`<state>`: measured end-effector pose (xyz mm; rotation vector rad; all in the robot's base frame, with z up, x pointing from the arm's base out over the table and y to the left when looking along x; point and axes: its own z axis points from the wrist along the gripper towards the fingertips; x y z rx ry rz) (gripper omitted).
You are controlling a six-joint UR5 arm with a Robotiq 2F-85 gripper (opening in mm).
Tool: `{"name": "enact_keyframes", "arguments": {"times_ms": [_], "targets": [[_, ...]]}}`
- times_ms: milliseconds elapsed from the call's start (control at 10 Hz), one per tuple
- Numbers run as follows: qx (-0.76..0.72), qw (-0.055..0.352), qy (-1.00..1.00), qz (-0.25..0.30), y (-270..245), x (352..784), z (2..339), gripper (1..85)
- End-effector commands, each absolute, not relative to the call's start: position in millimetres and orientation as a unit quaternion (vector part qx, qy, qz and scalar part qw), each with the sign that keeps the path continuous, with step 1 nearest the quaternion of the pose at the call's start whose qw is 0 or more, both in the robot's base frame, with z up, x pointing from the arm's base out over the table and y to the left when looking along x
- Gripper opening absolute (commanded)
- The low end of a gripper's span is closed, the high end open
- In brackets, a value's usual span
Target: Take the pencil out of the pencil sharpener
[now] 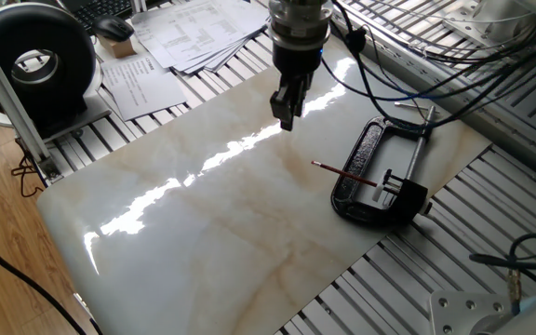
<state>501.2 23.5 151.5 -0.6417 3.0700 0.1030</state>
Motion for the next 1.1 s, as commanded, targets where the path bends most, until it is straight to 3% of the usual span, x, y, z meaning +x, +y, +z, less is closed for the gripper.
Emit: {"name": "enact_keyframes", "arguments": {"times_ms": [0, 100, 300, 800, 1000], "targets": [[-0.200, 0.012, 0.979, 0.038, 24.9, 503.7, 151.3, 42.0], [-0.192, -0.006, 0.981, 0.017, 32.3, 516.2, 162.4, 41.7], [-0.178, -0.005, 0.983, 0.035, 68.9, 531.9, 172.8, 41.7], [-0.202, 0.001, 0.979, 0.035, 27.0, 507.7, 154.6, 41.7], [-0.208, 0.021, 0.976, 0.053, 31.3, 509.9, 152.8, 41.7]]}}
